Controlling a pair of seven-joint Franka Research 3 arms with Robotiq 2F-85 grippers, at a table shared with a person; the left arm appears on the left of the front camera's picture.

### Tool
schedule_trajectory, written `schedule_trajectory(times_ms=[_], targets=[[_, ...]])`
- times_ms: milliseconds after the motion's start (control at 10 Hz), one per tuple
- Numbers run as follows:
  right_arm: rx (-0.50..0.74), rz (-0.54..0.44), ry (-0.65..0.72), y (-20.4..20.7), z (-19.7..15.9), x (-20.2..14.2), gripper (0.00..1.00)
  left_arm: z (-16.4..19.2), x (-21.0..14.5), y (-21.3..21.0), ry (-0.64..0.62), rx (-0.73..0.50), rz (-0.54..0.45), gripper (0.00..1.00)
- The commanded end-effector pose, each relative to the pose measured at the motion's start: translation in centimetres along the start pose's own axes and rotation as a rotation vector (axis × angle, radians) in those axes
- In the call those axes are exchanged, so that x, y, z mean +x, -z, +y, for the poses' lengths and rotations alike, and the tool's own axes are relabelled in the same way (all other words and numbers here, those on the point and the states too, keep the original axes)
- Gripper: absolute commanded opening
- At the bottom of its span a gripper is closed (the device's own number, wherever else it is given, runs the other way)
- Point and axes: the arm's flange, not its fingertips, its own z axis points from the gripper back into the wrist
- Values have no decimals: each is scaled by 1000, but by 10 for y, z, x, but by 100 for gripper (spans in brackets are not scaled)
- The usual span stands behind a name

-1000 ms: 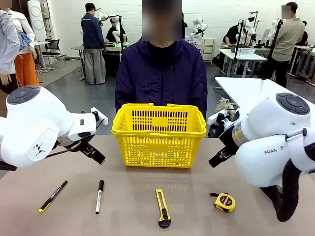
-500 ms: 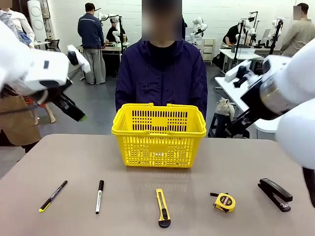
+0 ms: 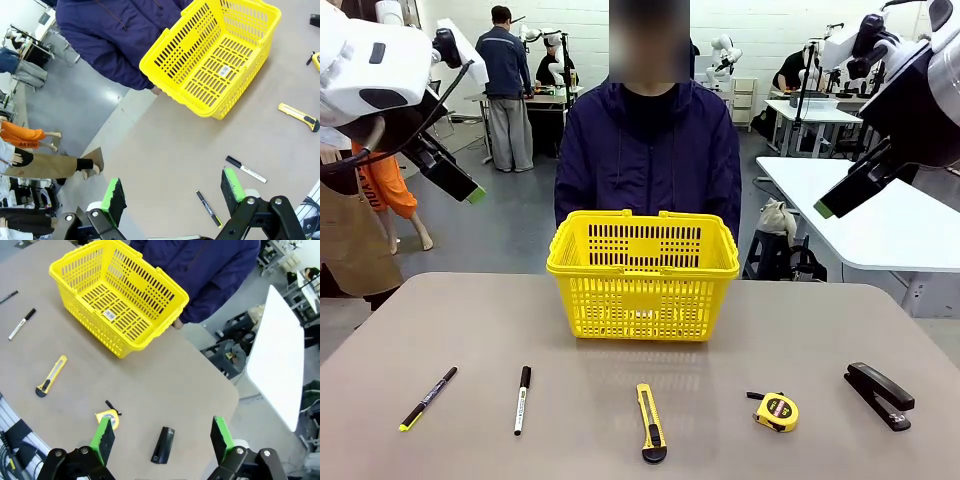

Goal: Place the items the person wants into the basket.
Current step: Pick up the item the person points to and place it in the Market Basket.

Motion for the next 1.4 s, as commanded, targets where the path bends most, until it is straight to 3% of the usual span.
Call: schedule_trajectory(times_ms=[0, 400, 500, 600, 800, 1000, 1200, 1300], targets=[[-5, -4, 6, 8, 1, -6, 100, -3, 0, 1, 5, 0, 1, 100], [2, 7, 0, 4, 1, -3, 100, -1, 0, 0, 2, 0, 1, 100], [210, -103, -17, 0, -14, -19, 100, 27, -10, -7, -92, -269, -138, 100], [310, -196, 55, -2, -33, -36, 100, 56, -24, -6, -163, -442, -209, 100], [456, -354, 144, -5, -70, -71, 100, 93, -55, -8, -221, -599, -309, 100], [400, -411, 289, -4, -109, -111, 100, 137, -92, -5, -280, -611, -296, 100], [335, -463, 421, -9, -142, -162, 100, 166, -140, -12, -348, -515, -292, 100], [360, -528, 465, -11, -152, -183, 100, 180, -159, -14, -385, -485, -284, 100]])
